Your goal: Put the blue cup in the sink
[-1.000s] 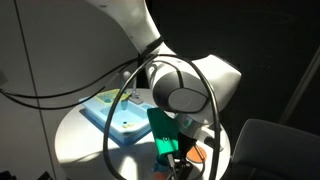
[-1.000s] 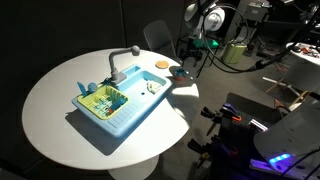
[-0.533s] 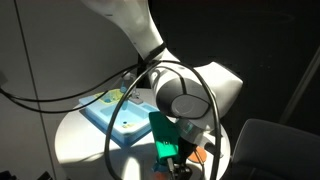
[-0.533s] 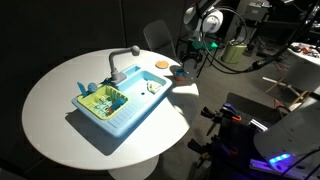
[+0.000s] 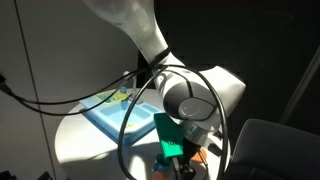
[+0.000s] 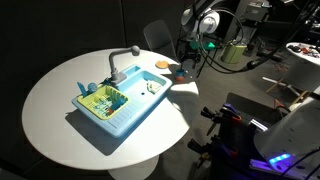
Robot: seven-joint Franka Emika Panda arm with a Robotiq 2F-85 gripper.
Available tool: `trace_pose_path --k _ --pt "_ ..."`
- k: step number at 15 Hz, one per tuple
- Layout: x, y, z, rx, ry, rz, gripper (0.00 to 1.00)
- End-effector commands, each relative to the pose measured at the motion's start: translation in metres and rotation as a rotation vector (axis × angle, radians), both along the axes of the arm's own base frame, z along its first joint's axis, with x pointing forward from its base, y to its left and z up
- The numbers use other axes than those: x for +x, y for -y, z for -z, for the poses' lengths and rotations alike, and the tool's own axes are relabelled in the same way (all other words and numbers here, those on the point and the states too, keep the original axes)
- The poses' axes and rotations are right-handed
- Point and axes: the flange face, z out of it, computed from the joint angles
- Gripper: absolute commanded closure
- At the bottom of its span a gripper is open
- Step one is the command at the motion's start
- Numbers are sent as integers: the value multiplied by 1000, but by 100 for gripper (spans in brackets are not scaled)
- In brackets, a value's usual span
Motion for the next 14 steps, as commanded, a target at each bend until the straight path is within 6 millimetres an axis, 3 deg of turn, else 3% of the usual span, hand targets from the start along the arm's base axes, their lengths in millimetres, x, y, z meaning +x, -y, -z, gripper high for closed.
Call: trace_pose_path --k 1,9,10,11,14 --pt "13 7 -2 -8 -27 12 0" --pt "8 14 18 -2 -65 27 0" --pt "7 14 20 -1 -68 27 6" --pt "7 14 21 -1 -69 26 26" --pt "7 13 22 -4 -74 21 51"
